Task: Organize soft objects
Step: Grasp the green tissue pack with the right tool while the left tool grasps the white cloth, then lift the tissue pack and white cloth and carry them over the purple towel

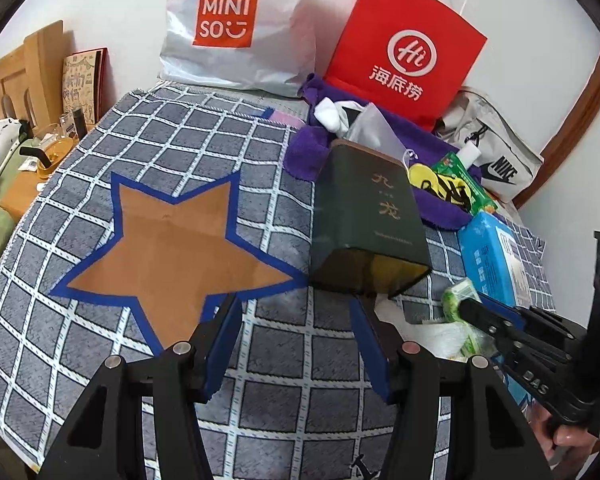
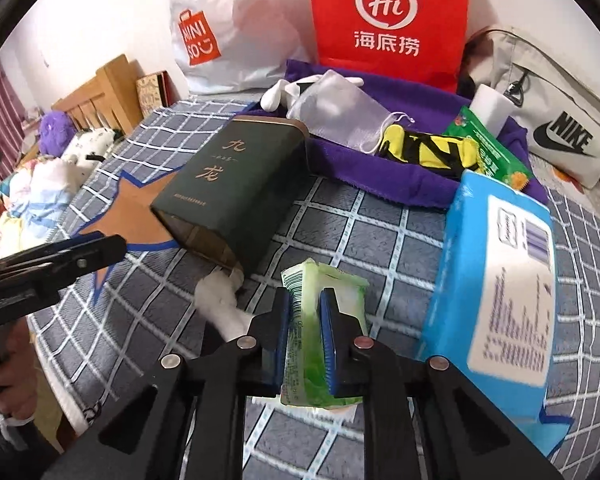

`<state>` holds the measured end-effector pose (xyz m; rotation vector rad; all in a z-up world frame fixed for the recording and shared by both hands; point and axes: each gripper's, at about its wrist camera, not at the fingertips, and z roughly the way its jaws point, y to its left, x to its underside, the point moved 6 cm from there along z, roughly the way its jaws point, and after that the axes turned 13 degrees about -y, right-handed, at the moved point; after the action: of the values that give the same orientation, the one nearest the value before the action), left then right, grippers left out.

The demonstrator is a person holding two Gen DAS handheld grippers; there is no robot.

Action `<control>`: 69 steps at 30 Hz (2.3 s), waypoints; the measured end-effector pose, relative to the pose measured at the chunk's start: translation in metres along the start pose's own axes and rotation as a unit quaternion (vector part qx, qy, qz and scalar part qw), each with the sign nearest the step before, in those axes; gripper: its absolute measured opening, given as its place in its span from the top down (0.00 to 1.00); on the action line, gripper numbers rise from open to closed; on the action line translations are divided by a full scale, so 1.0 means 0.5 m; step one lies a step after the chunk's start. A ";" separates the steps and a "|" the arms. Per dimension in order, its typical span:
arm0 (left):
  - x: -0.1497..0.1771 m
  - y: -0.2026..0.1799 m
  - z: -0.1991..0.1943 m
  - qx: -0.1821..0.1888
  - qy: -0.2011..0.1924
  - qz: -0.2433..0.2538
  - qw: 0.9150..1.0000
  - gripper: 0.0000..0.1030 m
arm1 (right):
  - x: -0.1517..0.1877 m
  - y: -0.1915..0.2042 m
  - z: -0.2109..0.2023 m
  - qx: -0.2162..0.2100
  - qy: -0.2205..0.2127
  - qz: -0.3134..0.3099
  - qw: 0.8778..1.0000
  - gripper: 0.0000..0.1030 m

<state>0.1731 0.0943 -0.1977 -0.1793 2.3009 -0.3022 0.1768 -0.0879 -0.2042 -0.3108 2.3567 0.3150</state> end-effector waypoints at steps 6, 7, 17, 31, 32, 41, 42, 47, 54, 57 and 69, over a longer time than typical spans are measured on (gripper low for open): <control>0.028 -0.037 -0.005 0.000 0.012 0.023 1.000 0.48 | 0.027 -0.010 -0.075 -0.021 -0.017 0.019 0.999 0.86; 0.032 -0.043 -0.006 0.001 0.013 0.026 1.000 0.48 | 0.030 -0.011 -0.085 -0.027 -0.019 0.023 0.999 0.86; 0.067 -0.101 -0.023 0.007 0.013 0.053 0.998 0.48 | 0.093 -0.046 -0.162 -0.055 -0.029 0.050 0.997 0.86; 0.079 -0.170 0.034 0.021 0.006 0.106 0.994 0.48 | 0.143 -0.183 -0.173 -0.055 -0.031 0.140 0.988 0.82; 0.079 -0.171 0.042 0.020 0.009 0.106 0.994 0.48 | 0.145 -0.185 -0.174 -0.057 -0.031 0.142 0.988 0.82; 0.081 -0.176 0.101 -0.005 0.022 0.111 0.994 0.52 | 0.143 -0.207 -0.186 -0.042 -0.040 0.140 0.988 0.73; 0.081 -0.179 0.102 -0.008 0.019 0.118 0.993 0.56 | 0.142 -0.212 -0.188 -0.037 -0.041 0.141 0.988 0.71; 0.077 -0.180 0.102 -0.004 0.010 0.122 0.992 0.77 | 0.141 -0.227 -0.205 -0.029 -0.049 0.146 0.988 0.68; 0.067 -0.167 0.055 0.004 -0.009 0.117 0.993 0.77 | 0.140 -0.226 -0.221 -0.019 -0.056 0.148 0.987 0.60; 0.067 -0.144 0.033 -0.009 -0.010 0.111 0.994 0.77 | 0.139 -0.212 -0.229 -0.021 -0.060 0.141 0.988 0.55; 0.098 -0.077 0.004 -0.032 -0.003 0.093 0.995 0.77 | 0.184 -0.120 -0.155 0.000 -0.015 0.065 0.998 0.30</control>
<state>0.1425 0.0461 -0.2228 0.0024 2.3031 -0.1321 0.0811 -0.1809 -0.2216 -0.1524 2.3521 0.3799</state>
